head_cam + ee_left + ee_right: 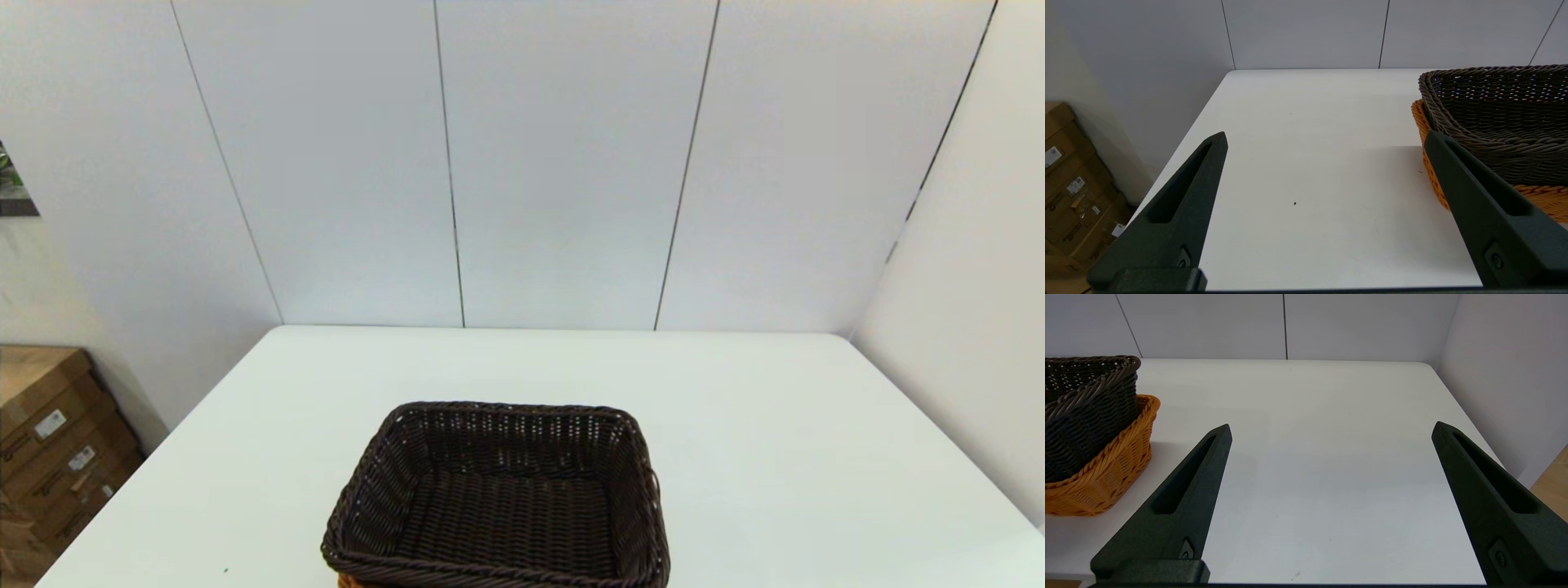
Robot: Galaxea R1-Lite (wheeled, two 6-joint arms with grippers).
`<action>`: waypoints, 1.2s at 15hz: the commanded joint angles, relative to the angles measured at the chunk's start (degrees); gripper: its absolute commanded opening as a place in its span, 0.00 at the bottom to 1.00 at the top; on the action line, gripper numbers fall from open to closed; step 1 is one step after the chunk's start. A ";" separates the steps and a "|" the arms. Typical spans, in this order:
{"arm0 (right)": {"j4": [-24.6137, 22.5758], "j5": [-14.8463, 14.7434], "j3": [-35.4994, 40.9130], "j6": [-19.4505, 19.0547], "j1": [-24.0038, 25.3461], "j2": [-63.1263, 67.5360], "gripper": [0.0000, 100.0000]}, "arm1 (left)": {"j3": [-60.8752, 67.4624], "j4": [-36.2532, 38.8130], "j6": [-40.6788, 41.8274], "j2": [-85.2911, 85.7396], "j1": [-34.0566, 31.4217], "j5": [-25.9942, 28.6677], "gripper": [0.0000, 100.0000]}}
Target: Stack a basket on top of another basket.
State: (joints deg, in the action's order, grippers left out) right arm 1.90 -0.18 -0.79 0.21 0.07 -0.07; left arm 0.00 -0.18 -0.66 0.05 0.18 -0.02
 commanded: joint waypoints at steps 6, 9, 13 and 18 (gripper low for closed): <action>0.03 0.01 0.00 -0.03 0.01 0.07 1.00 | 0.00 0.01 -0.04 0.04 -0.01 0.02 1.00; 0.03 0.01 0.00 -0.03 0.01 0.07 1.00 | 0.00 0.01 -0.04 0.04 -0.01 0.02 1.00; 0.03 0.01 0.00 -0.03 0.01 0.07 1.00 | 0.00 0.01 -0.04 0.04 -0.01 -0.06 1.00; 0.03 0.01 0.00 -0.21 0.01 0.07 1.00 | 0.00 0.01 -0.04 0.04 -0.01 -0.06 1.00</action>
State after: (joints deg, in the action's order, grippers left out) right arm 1.97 -0.21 -0.77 0.02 0.07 -0.07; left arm 0.00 -0.16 -0.66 0.05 0.18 -0.07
